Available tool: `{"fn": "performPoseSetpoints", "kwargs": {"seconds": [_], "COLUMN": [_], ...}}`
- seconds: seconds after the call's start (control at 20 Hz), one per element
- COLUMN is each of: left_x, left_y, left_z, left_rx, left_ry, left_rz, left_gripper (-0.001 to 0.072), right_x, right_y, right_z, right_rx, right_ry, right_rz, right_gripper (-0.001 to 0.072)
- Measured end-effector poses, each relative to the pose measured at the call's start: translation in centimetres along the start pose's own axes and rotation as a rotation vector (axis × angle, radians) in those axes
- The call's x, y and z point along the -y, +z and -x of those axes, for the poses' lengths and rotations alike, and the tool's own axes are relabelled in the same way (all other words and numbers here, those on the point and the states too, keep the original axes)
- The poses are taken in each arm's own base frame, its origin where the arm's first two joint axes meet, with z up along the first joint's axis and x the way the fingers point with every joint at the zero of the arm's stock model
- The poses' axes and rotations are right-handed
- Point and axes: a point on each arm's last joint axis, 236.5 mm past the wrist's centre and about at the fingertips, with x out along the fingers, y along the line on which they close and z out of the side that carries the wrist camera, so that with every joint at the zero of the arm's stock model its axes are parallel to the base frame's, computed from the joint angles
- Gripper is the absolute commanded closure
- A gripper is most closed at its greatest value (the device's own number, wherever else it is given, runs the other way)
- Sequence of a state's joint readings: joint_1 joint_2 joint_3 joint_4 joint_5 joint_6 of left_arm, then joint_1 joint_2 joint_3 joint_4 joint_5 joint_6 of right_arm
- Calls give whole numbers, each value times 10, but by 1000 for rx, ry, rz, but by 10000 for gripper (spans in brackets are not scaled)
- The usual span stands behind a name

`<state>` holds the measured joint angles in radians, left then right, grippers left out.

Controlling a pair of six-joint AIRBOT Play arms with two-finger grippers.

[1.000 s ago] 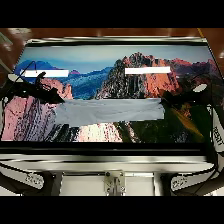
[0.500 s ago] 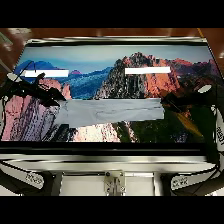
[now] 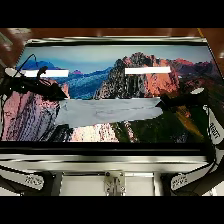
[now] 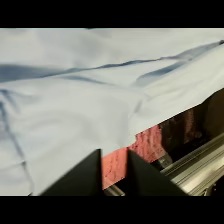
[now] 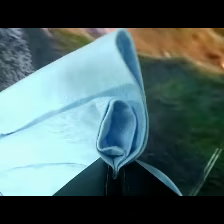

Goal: Fold the shirts.

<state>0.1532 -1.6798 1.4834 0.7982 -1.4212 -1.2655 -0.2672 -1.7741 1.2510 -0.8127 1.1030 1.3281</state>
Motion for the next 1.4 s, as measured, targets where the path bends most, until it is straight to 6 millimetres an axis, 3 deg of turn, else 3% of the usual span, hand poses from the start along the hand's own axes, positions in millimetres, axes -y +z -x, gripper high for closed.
{"fn": "performPoseSetpoints", "kwargs": {"seconds": [0.15,0.35,0.6,0.85,1.15,1.3,1.4], "left_x": [39,104,183,221,248,248,246], "left_y": [13,2,-43,-100,-138,-107,-67], "left_z": [-25,-96,-204,-268,-303,-295,-266], "left_rx": [49,27,-21,-117,-163,-66,41], "left_ry": [-46,-88,-175,-243,-305,-311,-307], "left_rz": [-65,-151,-196,-151,-92,-74,-104], "left_gripper": [673,672,673,673,675,677,677], "right_x": [-27,-67,-120,-145,-139,-141,-151], "right_y": [-9,-28,-74,-113,-130,-123,-120], "right_z": [21,73,146,200,230,234,229], "right_rx": [-7,20,67,159,241,288,301], "right_ry": [31,38,57,12,-85,-96,-84], "right_rz": [93,225,350,414,408,403,424], "right_gripper": [652,652,651,652,652,652,652]}}
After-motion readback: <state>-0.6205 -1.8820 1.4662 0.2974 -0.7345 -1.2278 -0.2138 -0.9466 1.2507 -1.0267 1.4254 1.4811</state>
